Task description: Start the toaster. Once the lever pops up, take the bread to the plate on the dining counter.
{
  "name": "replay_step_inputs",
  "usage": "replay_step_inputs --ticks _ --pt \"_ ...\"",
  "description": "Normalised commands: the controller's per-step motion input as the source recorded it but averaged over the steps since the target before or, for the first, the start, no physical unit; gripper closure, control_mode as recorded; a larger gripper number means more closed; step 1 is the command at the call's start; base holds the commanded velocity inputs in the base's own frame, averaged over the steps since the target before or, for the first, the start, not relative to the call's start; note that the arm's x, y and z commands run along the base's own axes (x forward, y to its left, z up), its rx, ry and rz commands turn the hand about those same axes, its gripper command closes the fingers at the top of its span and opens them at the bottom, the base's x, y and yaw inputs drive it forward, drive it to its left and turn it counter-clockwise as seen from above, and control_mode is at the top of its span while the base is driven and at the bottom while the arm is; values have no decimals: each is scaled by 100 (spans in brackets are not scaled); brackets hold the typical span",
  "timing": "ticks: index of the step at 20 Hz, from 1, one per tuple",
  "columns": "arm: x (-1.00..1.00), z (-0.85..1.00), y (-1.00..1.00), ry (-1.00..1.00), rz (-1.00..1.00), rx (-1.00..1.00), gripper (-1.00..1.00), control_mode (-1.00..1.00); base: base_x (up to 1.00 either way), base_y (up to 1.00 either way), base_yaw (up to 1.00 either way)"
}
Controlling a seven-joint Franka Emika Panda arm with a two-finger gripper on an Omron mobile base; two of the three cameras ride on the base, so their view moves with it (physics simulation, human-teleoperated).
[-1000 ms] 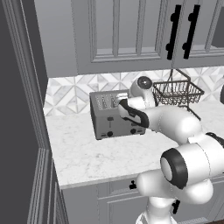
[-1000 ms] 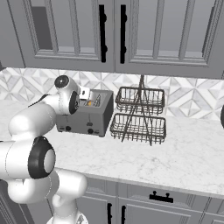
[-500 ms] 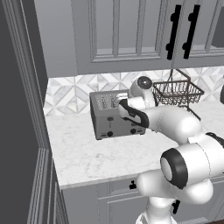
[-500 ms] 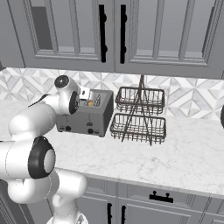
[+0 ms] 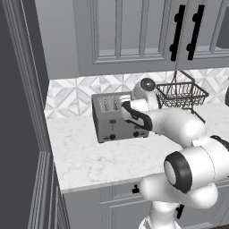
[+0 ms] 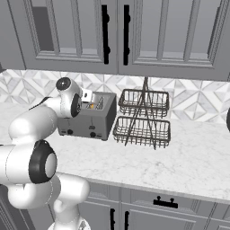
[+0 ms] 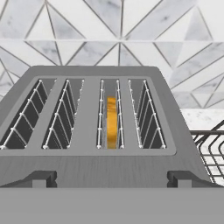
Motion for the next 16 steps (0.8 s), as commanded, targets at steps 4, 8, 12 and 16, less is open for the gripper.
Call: replay_step_inputs --ticks 4,8,12,16 --pt "0 0 0 0 0 0 -100 -100 0 0 0" --pt "0 0 0 0 0 0 -100 -100 0 0 0" --pt "0 0 0 0 0 0 -100 -100 0 0 0" --pt "0 0 0 0 0 0 -100 -100 0 0 0"
